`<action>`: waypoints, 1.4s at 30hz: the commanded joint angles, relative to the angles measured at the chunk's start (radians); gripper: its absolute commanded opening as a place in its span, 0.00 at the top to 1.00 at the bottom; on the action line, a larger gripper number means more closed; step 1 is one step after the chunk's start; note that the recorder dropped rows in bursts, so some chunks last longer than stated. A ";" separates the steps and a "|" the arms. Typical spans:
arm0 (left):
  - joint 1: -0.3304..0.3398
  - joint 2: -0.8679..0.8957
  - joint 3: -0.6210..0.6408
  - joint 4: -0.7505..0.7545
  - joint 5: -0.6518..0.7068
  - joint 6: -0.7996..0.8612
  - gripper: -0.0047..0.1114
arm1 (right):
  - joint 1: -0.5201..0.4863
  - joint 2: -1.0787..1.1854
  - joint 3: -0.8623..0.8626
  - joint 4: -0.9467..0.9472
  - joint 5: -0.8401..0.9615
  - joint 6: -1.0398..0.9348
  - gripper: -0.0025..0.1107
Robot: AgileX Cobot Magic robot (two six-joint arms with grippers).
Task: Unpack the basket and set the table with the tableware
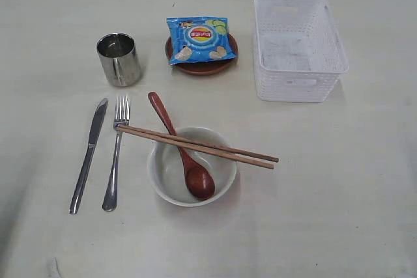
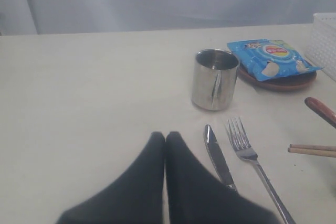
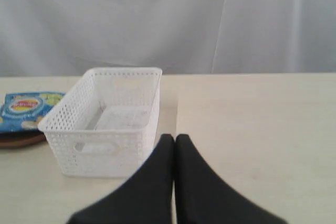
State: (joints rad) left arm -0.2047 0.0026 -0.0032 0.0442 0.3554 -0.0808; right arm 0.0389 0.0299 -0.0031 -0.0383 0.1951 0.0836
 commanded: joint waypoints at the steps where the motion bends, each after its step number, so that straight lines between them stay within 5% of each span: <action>1: -0.005 -0.003 0.003 0.008 -0.011 -0.004 0.96 | 0.001 -0.006 0.003 -0.013 0.119 -0.002 0.98; 42: -0.005 -0.003 0.003 0.008 -0.011 -0.004 0.96 | 0.001 -0.006 0.003 -0.013 0.125 -0.002 0.98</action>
State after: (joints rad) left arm -0.2047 0.0026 -0.0032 0.0442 0.3554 -0.0808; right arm 0.0389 0.0299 -0.0031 -0.0422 0.3234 0.0836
